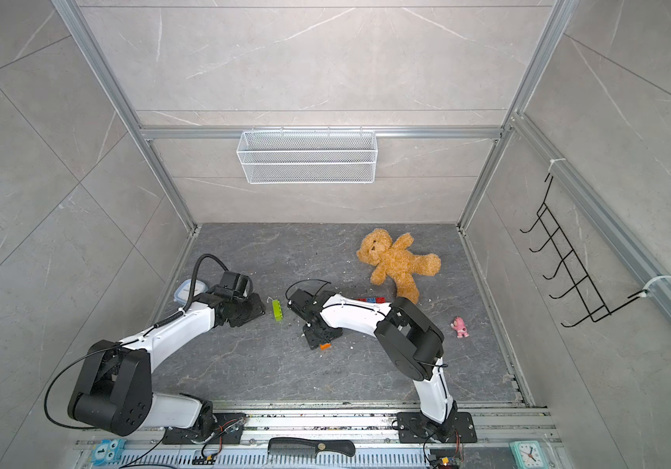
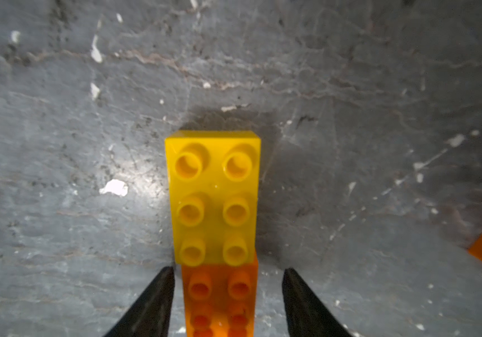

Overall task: Assemble a rectangle with lego
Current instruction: Place the lego brick at the center of the board, then adjust the lego brick at the center of the board.

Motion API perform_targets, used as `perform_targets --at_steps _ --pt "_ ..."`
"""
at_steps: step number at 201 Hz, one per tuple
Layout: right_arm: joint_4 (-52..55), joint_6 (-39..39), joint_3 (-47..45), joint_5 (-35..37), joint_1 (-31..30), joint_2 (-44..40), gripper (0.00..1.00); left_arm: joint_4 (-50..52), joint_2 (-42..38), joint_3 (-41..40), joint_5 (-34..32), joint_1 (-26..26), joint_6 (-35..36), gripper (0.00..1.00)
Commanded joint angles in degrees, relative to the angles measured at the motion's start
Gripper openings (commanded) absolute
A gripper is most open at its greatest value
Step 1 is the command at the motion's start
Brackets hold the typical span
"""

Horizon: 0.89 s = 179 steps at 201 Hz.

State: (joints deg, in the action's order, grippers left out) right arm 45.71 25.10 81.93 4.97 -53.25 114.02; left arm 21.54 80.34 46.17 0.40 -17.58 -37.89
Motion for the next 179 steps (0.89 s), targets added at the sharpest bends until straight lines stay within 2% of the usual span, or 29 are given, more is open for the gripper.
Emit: perform_targets --at_steps 1,37,55,86,108,138,179 --pt "5.7 -2.4 7.0 -0.4 1.0 -3.9 0.66 1.0 -3.0 2.7 -0.2 0.6 3.2 0.54" --pt "5.2 -2.5 10.7 -3.3 6.5 -11.2 0.68 -3.5 -11.5 1.7 -1.9 0.8 9.9 0.59" --pt "0.9 -1.5 7.7 -3.2 8.8 -14.4 0.67 -8.1 -16.2 -1.4 -1.9 0.7 13.9 0.63" --pt "-8.0 -0.9 1.1 0.3 8.9 -16.8 0.67 -12.3 -21.0 -6.3 -1.0 0.7 17.2 0.67" --pt "-4.8 -0.9 5.2 -1.6 8.0 -11.4 0.67 -9.5 -20.8 -7.0 -2.1 0.9 15.3 0.67" --pt "-2.1 -4.1 13.9 2.0 1.9 -2.6 0.67 -4.6 -19.5 -6.9 -5.8 1.9 9.2 0.65" --pt "0.9 -7.4 27.7 0.1 -1.9 10.7 0.71 1.4 -16.5 -6.0 -0.2 9.7 4.5 0.64"
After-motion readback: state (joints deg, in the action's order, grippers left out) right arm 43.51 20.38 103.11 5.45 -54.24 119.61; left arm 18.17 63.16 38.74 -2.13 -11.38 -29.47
